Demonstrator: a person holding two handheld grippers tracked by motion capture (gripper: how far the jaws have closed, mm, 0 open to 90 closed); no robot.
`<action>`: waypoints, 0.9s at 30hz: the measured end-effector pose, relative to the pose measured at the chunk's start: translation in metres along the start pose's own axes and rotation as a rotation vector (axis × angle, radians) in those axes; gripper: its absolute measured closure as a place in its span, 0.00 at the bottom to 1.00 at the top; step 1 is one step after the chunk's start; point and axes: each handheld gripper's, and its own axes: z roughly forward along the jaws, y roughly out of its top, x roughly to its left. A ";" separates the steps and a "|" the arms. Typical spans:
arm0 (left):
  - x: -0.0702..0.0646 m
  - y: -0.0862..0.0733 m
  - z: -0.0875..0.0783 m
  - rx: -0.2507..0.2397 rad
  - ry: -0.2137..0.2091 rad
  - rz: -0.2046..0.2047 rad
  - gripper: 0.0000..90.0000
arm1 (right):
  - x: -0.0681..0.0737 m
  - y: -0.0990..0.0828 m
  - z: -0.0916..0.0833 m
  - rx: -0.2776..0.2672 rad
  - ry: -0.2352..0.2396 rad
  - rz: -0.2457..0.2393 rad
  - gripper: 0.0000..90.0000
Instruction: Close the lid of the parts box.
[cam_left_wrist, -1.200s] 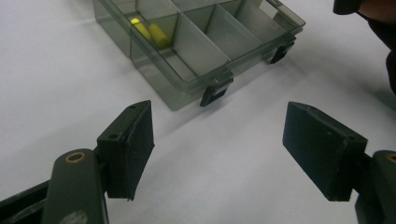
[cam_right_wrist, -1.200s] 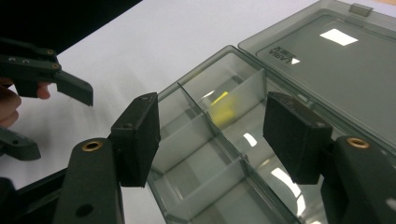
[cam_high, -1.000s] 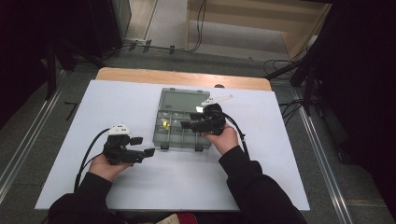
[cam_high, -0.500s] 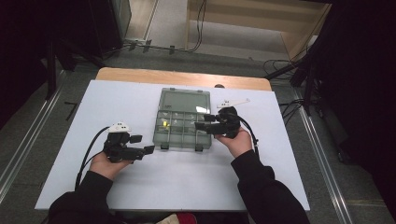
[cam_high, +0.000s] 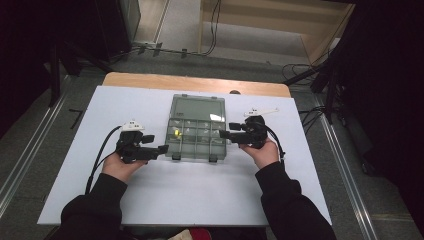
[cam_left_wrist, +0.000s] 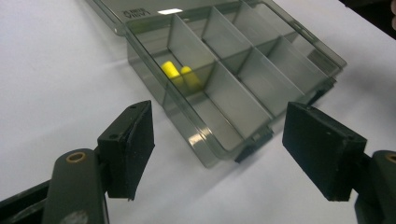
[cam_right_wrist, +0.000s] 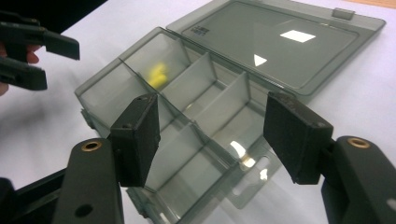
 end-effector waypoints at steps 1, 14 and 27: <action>0.000 0.000 0.000 0.000 0.000 0.000 0.28 | 0.000 0.000 0.000 0.000 0.000 0.000 0.39; 0.012 0.025 0.024 -0.040 0.049 -0.033 0.29 | -0.007 -0.002 0.002 -0.002 -0.085 0.022 0.37; 0.021 0.046 0.048 -0.039 0.095 -0.034 0.29 | -0.013 0.005 0.007 -0.026 -0.126 0.050 0.37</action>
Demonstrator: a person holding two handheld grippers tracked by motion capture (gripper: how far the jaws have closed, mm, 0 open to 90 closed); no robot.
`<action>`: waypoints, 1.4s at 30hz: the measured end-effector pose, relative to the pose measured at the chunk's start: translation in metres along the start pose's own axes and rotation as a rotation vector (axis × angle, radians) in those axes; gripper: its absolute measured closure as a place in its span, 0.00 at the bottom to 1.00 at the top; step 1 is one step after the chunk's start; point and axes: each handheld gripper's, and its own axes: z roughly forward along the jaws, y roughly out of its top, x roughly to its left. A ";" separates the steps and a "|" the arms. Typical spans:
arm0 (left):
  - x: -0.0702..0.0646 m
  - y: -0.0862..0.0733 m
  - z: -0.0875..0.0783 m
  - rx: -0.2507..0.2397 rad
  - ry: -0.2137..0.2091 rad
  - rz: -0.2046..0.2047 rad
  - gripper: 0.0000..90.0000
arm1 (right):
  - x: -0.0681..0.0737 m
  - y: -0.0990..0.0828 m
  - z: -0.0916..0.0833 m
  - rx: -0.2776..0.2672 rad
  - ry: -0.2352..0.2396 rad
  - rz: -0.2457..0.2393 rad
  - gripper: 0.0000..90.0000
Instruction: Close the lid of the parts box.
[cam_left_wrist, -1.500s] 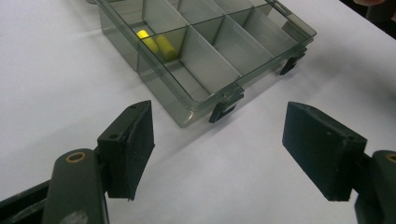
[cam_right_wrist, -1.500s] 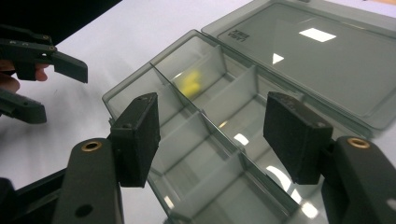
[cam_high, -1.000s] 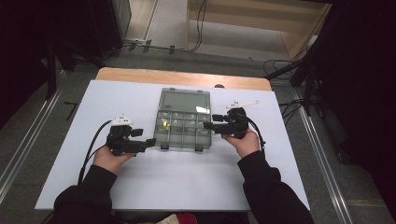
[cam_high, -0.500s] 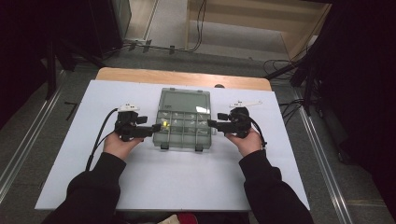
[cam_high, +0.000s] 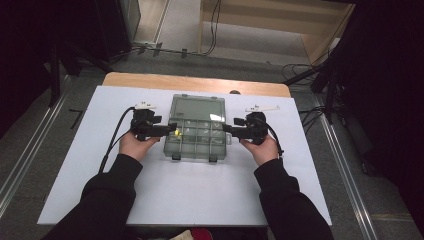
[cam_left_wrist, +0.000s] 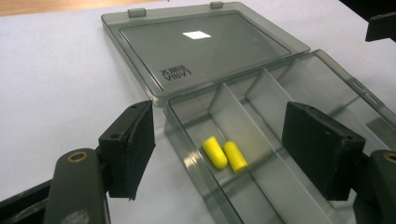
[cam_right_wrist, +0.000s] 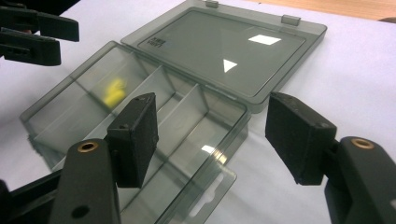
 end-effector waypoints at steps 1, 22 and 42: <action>0.000 0.001 0.003 0.001 0.004 -0.005 0.29 | 0.000 0.001 0.001 -0.001 -0.001 0.012 0.36; 0.018 0.025 0.034 0.013 0.061 -0.025 0.29 | -0.013 0.022 0.030 -0.004 -0.055 0.064 0.34; 0.021 0.041 0.065 -0.007 0.127 -0.013 0.29 | -0.019 0.033 0.070 0.029 -0.144 0.064 0.33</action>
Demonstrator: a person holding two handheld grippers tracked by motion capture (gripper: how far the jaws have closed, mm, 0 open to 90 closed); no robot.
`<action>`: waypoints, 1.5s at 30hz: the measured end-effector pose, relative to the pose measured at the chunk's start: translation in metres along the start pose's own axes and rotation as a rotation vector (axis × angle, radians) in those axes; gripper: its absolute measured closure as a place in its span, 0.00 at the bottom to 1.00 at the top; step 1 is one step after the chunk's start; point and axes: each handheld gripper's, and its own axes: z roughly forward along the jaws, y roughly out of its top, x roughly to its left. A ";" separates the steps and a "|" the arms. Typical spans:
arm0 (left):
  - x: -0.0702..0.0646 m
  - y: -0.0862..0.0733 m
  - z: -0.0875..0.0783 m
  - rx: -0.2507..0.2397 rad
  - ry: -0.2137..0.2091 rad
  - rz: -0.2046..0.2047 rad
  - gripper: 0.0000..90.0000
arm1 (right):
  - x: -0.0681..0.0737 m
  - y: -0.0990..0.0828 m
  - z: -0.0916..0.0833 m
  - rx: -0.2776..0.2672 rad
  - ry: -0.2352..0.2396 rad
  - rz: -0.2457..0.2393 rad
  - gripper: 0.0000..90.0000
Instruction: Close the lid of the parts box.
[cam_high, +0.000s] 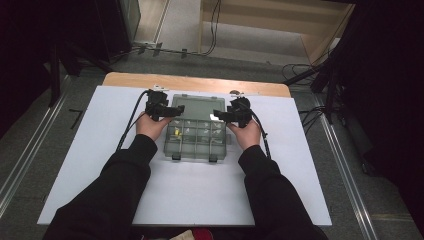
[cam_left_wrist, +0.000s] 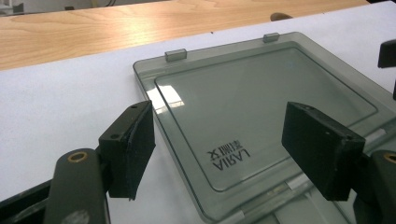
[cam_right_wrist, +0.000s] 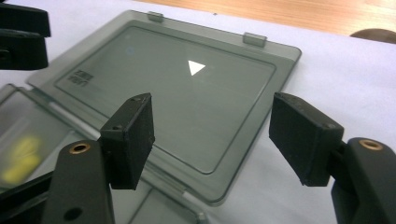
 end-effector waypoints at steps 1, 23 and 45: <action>0.000 0.000 0.002 0.004 0.005 0.000 0.29 | 0.000 0.000 0.001 0.002 -0.007 0.007 0.33; 0.006 -0.014 0.026 0.034 0.036 -0.032 0.29 | -0.002 -0.010 0.021 0.049 -0.017 0.041 0.31; 0.008 -0.019 0.033 0.018 -0.042 -0.080 0.23 | -0.006 -0.012 0.024 0.082 0.029 0.125 0.28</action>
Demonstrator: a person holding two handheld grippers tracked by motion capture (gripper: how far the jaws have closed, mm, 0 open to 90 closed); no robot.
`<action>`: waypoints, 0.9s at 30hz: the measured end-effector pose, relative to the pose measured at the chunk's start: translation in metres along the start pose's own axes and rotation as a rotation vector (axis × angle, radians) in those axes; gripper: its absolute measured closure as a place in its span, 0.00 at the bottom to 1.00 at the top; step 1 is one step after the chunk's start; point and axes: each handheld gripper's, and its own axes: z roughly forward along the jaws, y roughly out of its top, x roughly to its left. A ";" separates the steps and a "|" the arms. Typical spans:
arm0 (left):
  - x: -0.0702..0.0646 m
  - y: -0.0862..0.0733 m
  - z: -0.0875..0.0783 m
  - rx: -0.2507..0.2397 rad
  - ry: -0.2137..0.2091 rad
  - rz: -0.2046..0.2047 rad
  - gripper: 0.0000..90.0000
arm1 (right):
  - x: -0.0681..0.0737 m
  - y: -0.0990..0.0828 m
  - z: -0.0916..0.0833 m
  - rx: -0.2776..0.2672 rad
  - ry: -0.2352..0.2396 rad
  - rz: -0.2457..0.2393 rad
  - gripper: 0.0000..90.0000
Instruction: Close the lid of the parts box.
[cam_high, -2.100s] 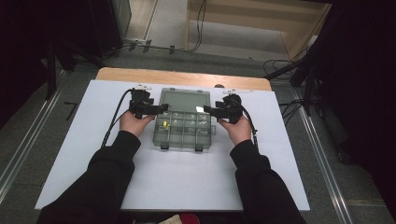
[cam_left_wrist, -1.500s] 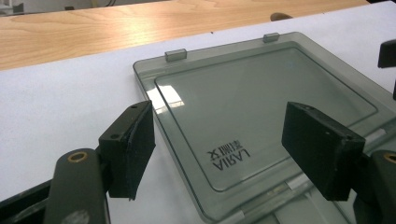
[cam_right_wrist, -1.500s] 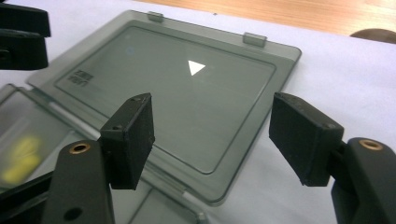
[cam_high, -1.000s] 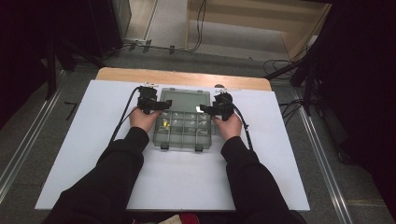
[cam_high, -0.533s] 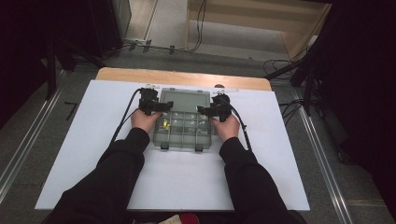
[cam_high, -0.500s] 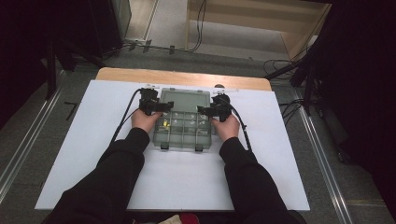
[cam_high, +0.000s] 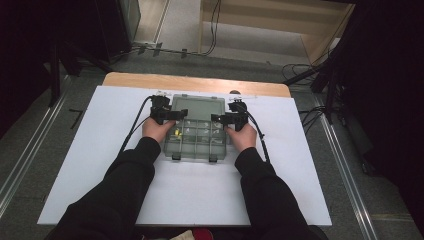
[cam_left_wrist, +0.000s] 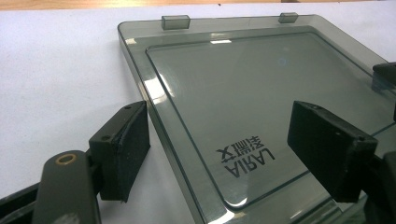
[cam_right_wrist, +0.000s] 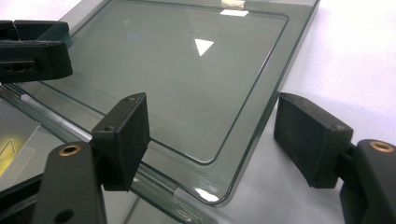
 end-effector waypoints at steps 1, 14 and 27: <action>0.000 0.000 0.000 0.000 0.000 0.000 0.23 | 0.001 0.000 0.000 0.006 -0.003 0.007 0.28; 0.000 0.000 0.000 -0.001 0.001 -0.001 0.23 | 0.003 0.001 -0.002 0.024 -0.007 0.044 0.30; 0.001 0.002 -0.001 0.012 -0.015 -0.023 0.24 | 0.002 0.001 -0.003 0.026 0.009 0.051 0.34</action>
